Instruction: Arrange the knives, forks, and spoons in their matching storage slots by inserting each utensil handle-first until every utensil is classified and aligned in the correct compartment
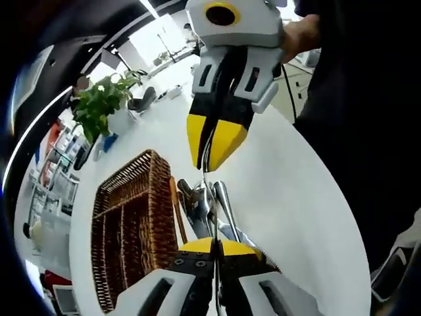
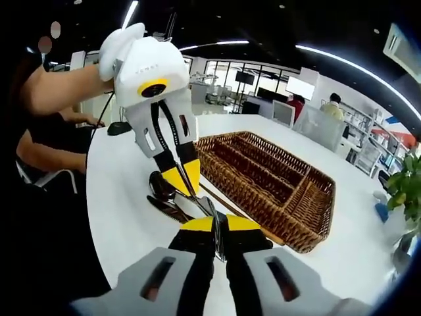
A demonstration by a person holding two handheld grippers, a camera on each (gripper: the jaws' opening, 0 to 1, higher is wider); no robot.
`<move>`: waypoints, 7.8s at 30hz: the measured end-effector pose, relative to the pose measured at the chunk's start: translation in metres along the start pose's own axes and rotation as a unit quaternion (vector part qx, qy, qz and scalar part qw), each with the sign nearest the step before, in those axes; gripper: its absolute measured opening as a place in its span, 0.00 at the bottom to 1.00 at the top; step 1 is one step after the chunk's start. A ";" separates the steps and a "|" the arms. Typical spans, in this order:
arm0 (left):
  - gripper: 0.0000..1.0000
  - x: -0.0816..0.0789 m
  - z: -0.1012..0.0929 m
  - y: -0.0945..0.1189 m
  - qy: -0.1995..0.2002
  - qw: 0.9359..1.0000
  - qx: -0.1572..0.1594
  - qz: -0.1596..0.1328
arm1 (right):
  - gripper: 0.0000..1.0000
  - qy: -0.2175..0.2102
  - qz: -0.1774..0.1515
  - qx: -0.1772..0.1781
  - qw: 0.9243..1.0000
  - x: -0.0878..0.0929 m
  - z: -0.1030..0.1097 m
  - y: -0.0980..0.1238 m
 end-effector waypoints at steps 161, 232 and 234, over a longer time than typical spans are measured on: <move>0.82 0.056 -0.062 0.049 0.380 0.860 -0.226 -0.254 | 0.11 -0.191 0.127 0.006 0.973 -0.020 -0.103 -0.193; 1.00 0.060 -0.032 0.085 0.415 0.825 -0.254 -0.288 | 0.79 -0.133 0.016 0.030 0.991 -0.017 -0.095 -0.047; 1.00 0.059 -0.033 0.084 0.415 0.825 -0.252 -0.288 | 0.82 -0.134 0.023 0.031 0.990 -0.012 -0.095 -0.043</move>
Point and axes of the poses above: the point that each gripper's makers call its tool centre point, and the gripper's own axes: y roughly backward along the fingers, z roughly to its left, x roughly out of its underside, the point moved 6 cm from there along y, roughly backward along the fingers, and after that the axes turned 15 degrees about x, right-handed, at the moved point
